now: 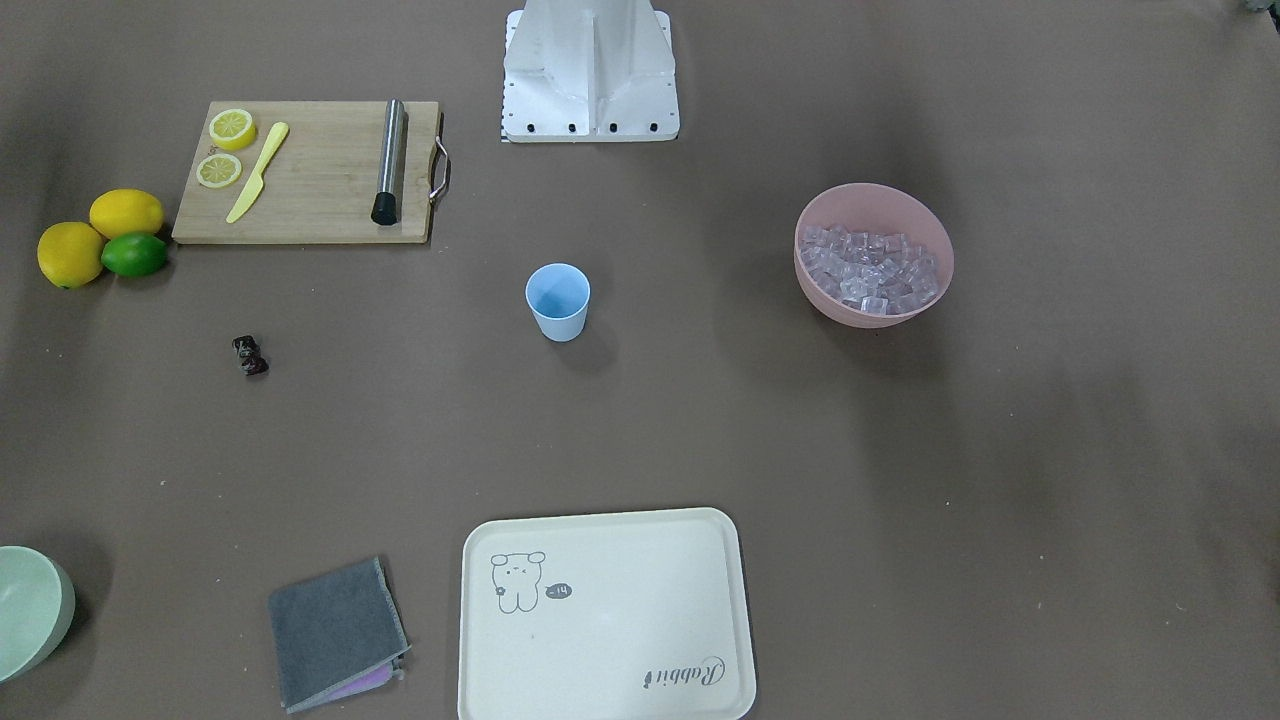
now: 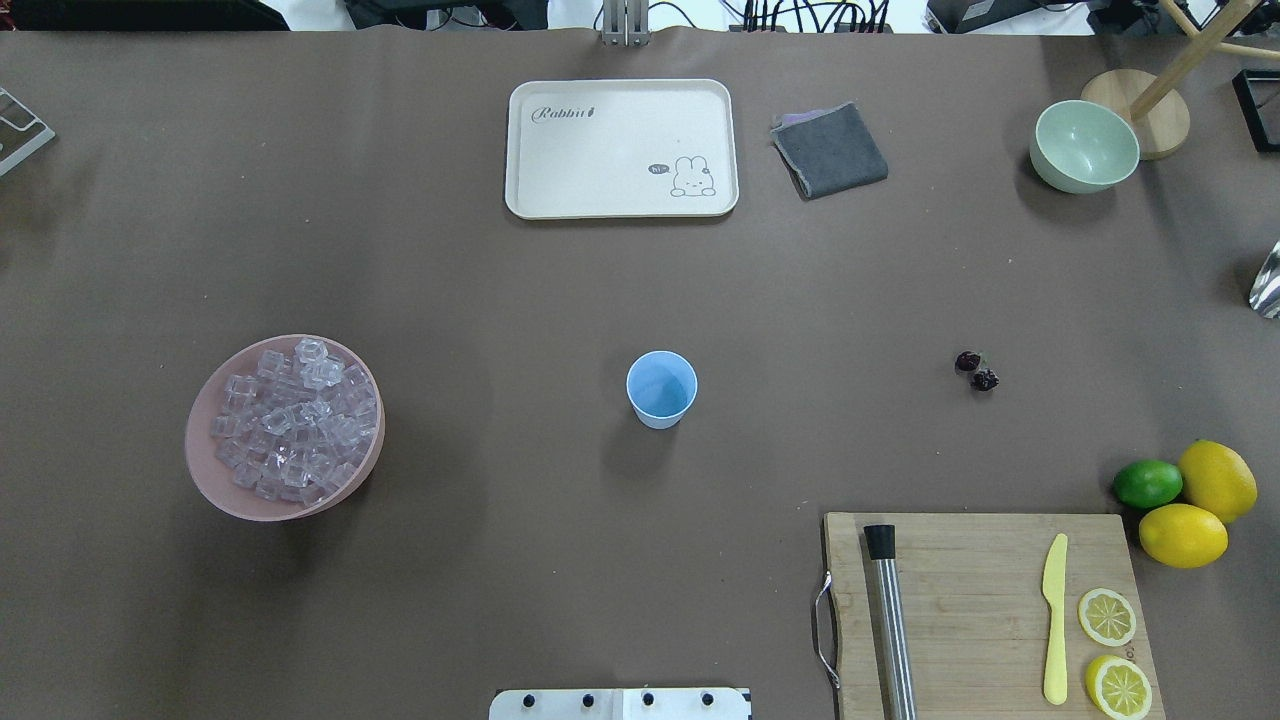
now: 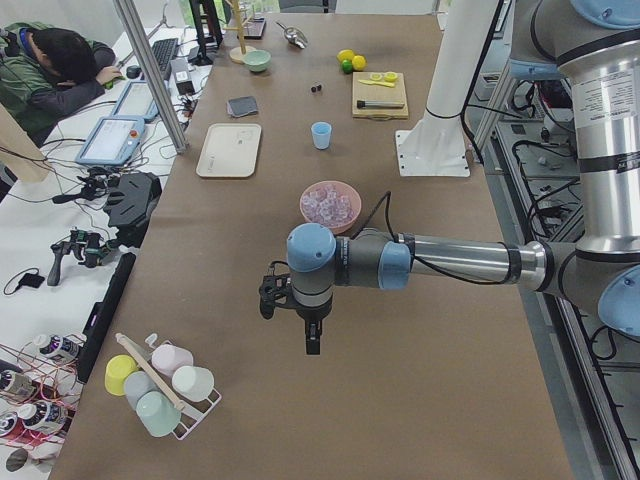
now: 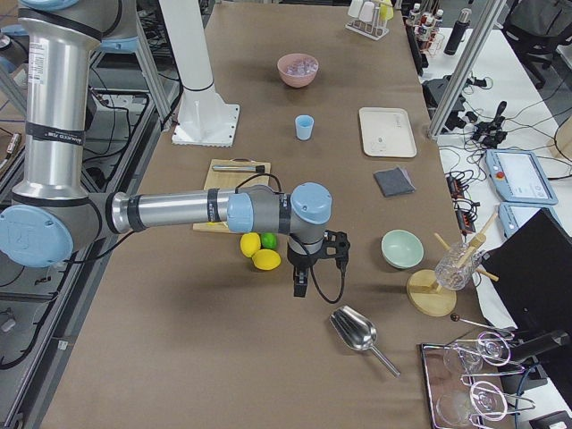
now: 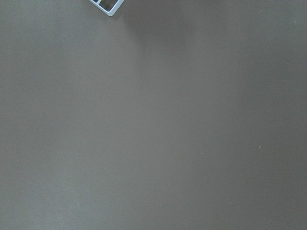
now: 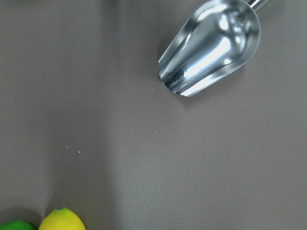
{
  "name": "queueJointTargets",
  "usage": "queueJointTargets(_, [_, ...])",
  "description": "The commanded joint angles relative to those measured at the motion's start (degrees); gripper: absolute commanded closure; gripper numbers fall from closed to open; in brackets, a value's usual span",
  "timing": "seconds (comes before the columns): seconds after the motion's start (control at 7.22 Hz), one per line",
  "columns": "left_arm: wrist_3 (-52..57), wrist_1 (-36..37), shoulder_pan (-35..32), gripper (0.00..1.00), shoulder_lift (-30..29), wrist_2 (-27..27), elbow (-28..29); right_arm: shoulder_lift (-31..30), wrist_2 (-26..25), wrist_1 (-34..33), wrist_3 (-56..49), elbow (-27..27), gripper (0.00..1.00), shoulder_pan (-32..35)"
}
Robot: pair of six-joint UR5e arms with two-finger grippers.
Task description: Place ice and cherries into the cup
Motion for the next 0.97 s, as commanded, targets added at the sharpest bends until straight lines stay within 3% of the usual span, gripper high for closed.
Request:
queueJointTargets(0.0, [0.0, -1.6, 0.1, 0.01, 0.1, 0.0, 0.1, 1.5, -1.7, 0.5, 0.2, 1.4, 0.00, 0.1])
queueJointTargets(0.42, [0.0, -2.0, 0.0, 0.01, -0.2, -0.1, 0.1, 5.2, -3.2, 0.9, 0.4, 1.4, 0.00, 1.7])
queueJointTargets(0.83, [-0.4, -7.5, 0.0, 0.01, -0.4, 0.0, 0.1, 3.5, -3.2, 3.6, -0.2, 1.7, 0.00, 2.0])
